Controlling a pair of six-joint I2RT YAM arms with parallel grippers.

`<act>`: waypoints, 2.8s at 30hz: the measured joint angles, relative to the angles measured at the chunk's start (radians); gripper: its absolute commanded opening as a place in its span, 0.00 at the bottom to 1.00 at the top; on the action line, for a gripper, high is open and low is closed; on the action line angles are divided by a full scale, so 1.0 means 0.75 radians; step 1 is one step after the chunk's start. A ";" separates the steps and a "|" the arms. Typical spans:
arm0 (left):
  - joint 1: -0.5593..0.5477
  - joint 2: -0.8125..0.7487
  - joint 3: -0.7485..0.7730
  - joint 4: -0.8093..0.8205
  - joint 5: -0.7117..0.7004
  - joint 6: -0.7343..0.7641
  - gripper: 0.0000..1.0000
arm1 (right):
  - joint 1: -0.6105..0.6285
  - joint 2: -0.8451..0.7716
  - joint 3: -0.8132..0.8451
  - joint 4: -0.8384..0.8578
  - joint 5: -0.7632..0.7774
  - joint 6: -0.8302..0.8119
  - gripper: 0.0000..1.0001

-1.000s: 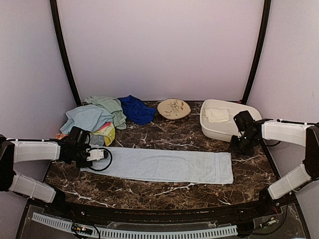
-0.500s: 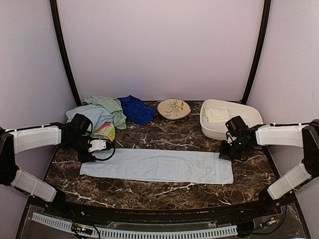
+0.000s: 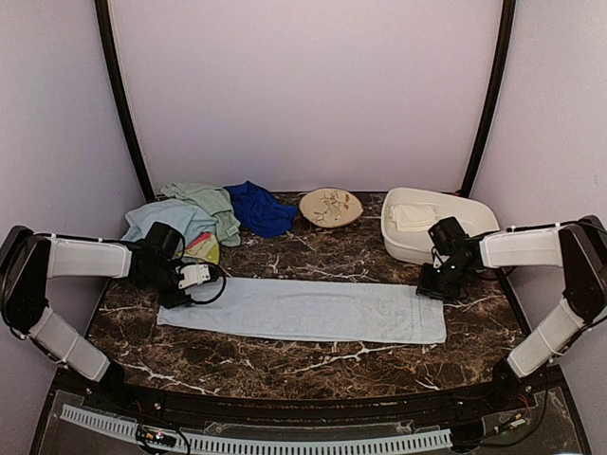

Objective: Roll the towels
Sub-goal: Move the towel to the center of the board, then fold the towel at the center of the board.

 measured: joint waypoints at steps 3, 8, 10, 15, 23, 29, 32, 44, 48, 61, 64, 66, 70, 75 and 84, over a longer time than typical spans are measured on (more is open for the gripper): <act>0.004 -0.022 -0.002 -0.001 0.014 -0.008 0.69 | -0.011 -0.039 0.012 -0.062 0.078 -0.001 0.68; 0.011 -0.104 -0.001 -0.173 0.138 -0.024 0.76 | -0.018 -0.147 0.011 -0.136 0.151 -0.011 0.81; 0.011 -0.155 0.006 -0.243 0.178 -0.024 0.77 | -0.022 -0.173 0.009 -0.142 0.163 -0.010 0.81; 0.016 -0.219 0.036 -0.326 0.208 -0.017 0.77 | -0.038 -0.131 -0.042 -0.117 0.152 -0.012 0.81; 0.031 -0.222 -0.014 -0.341 0.167 0.026 0.75 | -0.044 -0.017 -0.028 -0.033 0.142 -0.061 0.56; 0.031 -0.220 -0.073 -0.321 0.112 0.061 0.74 | -0.026 -0.012 -0.028 0.023 0.060 -0.060 0.51; 0.031 -0.211 -0.073 -0.302 0.101 0.062 0.73 | 0.016 -0.025 -0.037 0.024 0.021 -0.038 0.43; 0.031 -0.196 -0.073 -0.281 0.113 0.060 0.71 | 0.043 -0.083 -0.005 -0.135 0.039 -0.025 0.00; 0.003 -0.173 -0.059 -0.289 0.169 0.033 0.73 | -0.013 -0.133 0.077 -0.232 0.089 -0.060 0.00; -0.075 -0.154 0.201 -0.479 0.504 -0.100 0.78 | -0.195 -0.229 0.275 -0.596 0.331 -0.197 0.00; -0.064 -0.175 0.201 -0.502 0.514 -0.110 0.77 | -0.155 -0.231 0.336 -0.626 0.276 -0.192 0.00; -0.049 -0.178 0.201 -0.500 0.527 -0.124 0.75 | -0.084 -0.230 0.382 -0.627 0.234 -0.175 0.00; -0.045 -0.086 0.299 -0.514 0.575 -0.177 0.65 | 0.046 -0.198 0.461 -0.590 0.099 -0.112 0.00; -0.070 0.211 0.535 -0.401 0.590 -0.232 0.51 | 0.066 -0.158 0.417 -0.523 0.043 -0.074 0.00; -0.072 0.321 0.512 -0.201 0.417 -0.274 0.39 | 0.068 -0.158 0.318 -0.497 0.044 -0.068 0.00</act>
